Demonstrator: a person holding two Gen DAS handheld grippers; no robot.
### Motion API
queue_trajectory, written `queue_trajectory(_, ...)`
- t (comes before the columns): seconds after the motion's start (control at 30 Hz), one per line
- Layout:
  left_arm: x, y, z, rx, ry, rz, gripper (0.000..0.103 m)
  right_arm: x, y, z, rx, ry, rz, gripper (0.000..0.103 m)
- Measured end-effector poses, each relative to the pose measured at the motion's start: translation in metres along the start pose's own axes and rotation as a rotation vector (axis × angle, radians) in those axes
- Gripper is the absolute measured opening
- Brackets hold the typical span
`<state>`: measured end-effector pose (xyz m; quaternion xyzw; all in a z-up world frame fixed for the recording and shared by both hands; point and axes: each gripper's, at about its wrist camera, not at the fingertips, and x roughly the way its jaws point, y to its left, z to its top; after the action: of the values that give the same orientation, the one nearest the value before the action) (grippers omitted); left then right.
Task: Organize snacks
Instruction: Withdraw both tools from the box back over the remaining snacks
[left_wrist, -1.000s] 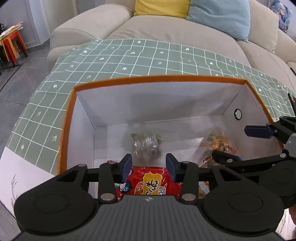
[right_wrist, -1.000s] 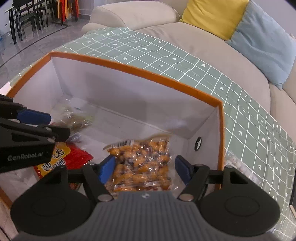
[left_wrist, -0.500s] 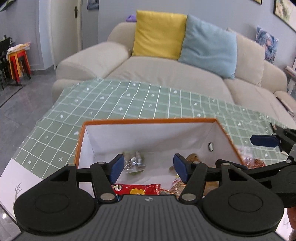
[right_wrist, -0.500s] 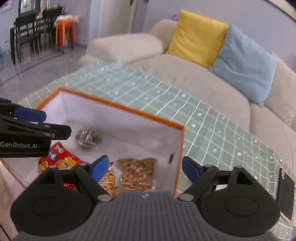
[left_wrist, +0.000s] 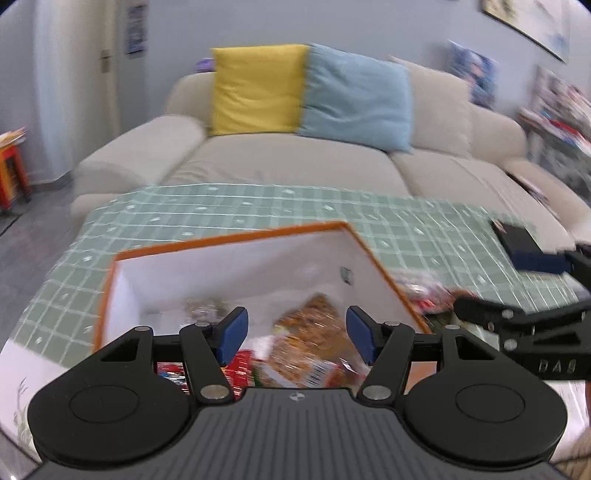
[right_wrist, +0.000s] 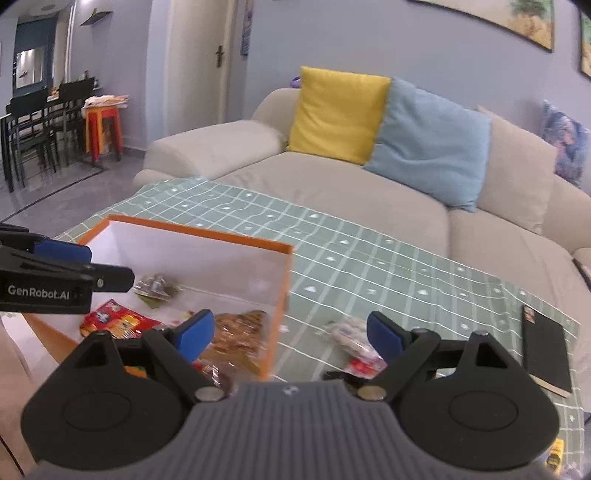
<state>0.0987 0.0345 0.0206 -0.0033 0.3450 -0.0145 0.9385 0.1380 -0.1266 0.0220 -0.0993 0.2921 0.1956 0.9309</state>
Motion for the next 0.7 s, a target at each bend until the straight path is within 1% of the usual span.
queue_trajectory(0.13,0.005,-0.033,-0.002,0.117,0.012,-0.072,0.072,-0.011,-0.033,-0.023,0.04,0.025,-0.008,0.087)
queue_trajectory(0.27,0.008,-0.065,-0.002,0.221,0.025,-0.136,0.072,-0.01,-0.069,-0.048,0.086,0.082,-0.07,0.087)
queue_trajectory(0.37,0.013,-0.083,0.0,0.261,0.05,-0.177,0.072,-0.007,-0.092,-0.065,0.126,0.127,-0.101,0.087)
queue_trajectory(0.47,0.022,-0.099,0.004,0.305,0.095,-0.218,0.072,0.002,-0.106,-0.079,0.167,0.179,-0.113,0.087)
queue_trajectory(0.53,0.028,-0.113,0.007,0.354,0.119,-0.229,0.072,0.009,-0.112,-0.086,0.191,0.216,-0.11,0.086)
queue_trajectory(0.63,0.034,-0.13,0.009,0.422,0.14,-0.217,0.07,0.023,-0.12,-0.093,0.216,0.281,-0.108,0.086)
queue_trajectory(0.7,0.038,-0.138,0.012,0.453,0.155,-0.223,0.07,0.028,-0.125,-0.097,0.225,0.315,-0.107,0.083)
